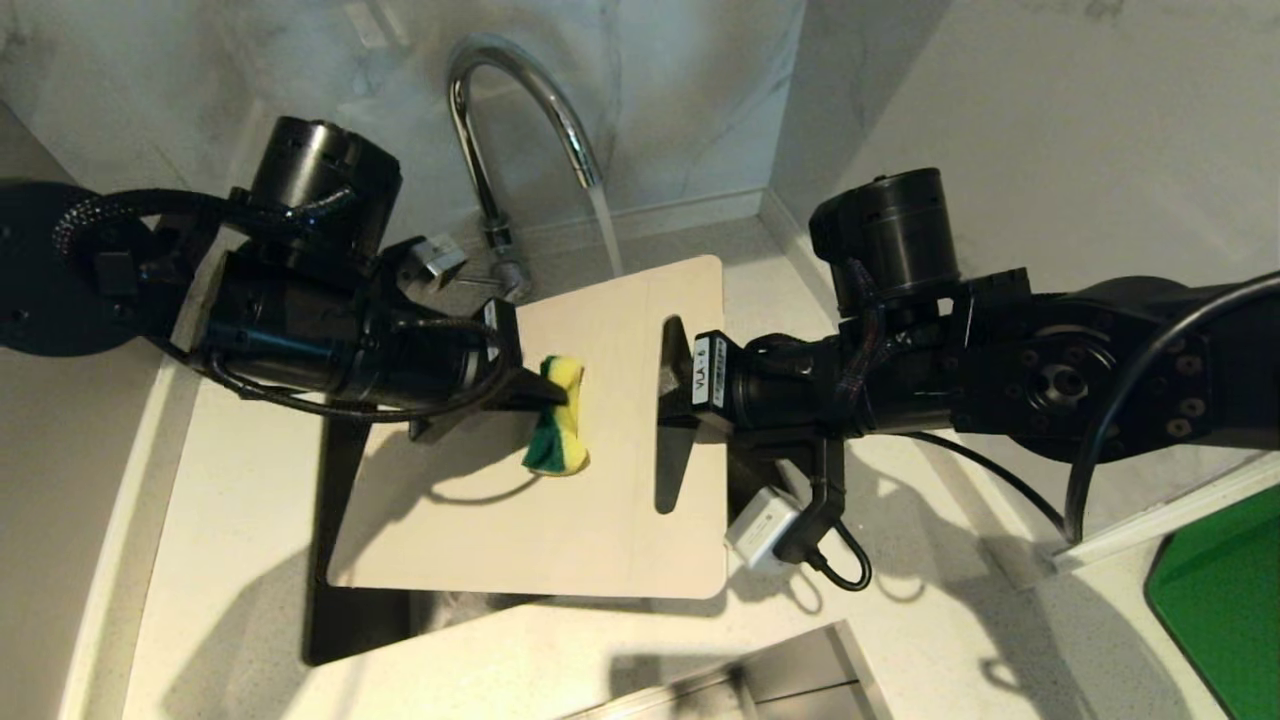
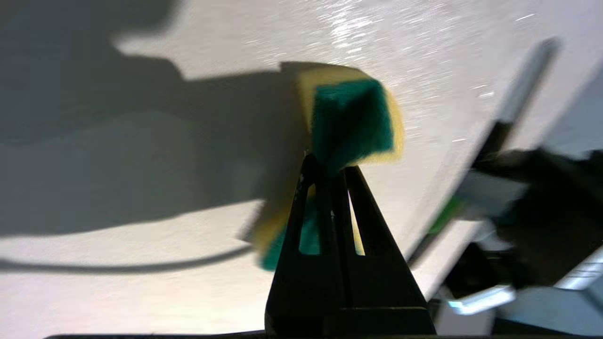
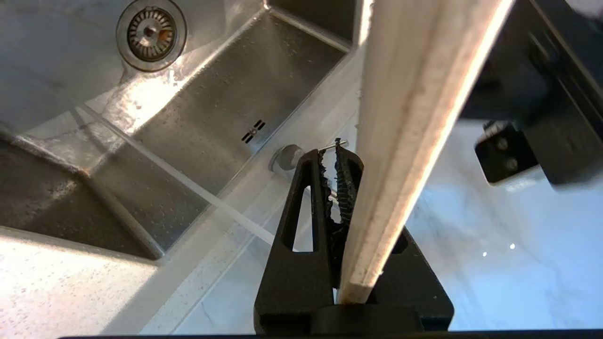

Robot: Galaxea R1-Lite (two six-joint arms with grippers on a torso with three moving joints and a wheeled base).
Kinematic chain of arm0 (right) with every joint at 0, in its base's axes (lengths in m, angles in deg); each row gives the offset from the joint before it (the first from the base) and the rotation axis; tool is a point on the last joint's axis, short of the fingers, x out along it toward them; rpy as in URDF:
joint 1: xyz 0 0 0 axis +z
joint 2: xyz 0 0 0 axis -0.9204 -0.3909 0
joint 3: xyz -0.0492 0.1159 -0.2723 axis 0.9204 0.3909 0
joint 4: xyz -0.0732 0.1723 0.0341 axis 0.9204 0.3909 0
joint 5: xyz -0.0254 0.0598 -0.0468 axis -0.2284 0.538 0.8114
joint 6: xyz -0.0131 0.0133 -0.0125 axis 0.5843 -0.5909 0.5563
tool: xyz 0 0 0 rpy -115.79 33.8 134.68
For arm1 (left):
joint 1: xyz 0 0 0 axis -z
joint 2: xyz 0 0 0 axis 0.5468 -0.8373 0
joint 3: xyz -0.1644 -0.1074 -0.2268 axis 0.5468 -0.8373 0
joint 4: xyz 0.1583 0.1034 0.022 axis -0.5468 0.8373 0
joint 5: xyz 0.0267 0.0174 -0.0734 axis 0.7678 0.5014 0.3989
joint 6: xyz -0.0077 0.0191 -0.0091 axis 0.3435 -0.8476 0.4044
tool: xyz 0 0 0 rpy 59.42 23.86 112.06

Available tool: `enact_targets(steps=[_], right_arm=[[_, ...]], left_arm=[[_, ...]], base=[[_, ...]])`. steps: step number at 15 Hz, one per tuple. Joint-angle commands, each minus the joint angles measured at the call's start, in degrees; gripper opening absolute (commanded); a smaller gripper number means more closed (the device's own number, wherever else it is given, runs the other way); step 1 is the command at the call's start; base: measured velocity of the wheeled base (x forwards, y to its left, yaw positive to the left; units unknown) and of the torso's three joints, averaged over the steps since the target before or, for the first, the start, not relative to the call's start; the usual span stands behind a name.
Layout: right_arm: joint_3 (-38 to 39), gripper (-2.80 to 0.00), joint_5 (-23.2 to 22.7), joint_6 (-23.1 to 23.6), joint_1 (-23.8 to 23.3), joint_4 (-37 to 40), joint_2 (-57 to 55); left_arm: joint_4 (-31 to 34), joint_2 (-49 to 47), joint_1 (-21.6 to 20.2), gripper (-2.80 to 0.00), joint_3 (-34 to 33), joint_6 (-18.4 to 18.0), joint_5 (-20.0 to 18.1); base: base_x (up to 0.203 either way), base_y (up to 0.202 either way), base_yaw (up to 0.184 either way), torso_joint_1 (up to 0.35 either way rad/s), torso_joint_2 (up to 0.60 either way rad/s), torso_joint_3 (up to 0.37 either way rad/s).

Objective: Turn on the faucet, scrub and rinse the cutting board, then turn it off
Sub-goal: Scrub the cutting board underwater

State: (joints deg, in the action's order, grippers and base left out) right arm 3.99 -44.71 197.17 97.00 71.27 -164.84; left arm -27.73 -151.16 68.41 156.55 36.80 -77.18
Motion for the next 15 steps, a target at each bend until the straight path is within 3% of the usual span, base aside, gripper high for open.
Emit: enact_targets(steps=[1, 5, 9, 12, 15], right_arm=[[-0.11, -2.80, -0.31, 0.83, 0.05, -0.15, 0.13], [0.15, -2.80, -0.48, 0.75, -0.04, -0.15, 0.91], [0.15, -2.80, -0.49, 0.74, -0.04, -0.15, 1.49], [0.24, -2.80, -0.58, 0.22, -0.22, -0.15, 1.85], [0.50, -2.80, -0.67, 0.21, -0.39, -0.15, 2.20]], left_arm=[[-1.59, 0.21, -1.66, -2.80, -3.84, -1.60, 0.33], [-7.59, 1.21, -7.17, -2.80, -10.45, -4.64, 3.18], [-9.22, 1.38, -15.59, -2.80, -16.25, -7.64, 2.81], [-15.56, 0.91, -20.64, -2.80, -22.43, -10.18, 2.40], [-16.91, 0.13, -24.31, -2.80, -24.62, -11.83, 2.31]], base=[[0.000, 0.000, 0.000, 0.000, 0.00, 0.000], [0.000, 0.000, 0.000, 0.000, 0.00, 0.000], [0.000, 0.000, 0.000, 0.000, 0.00, 0.000], [0.000, 0.000, 0.000, 0.000, 0.00, 0.000], [0.000, 0.000, 0.000, 0.000, 0.00, 0.000]])
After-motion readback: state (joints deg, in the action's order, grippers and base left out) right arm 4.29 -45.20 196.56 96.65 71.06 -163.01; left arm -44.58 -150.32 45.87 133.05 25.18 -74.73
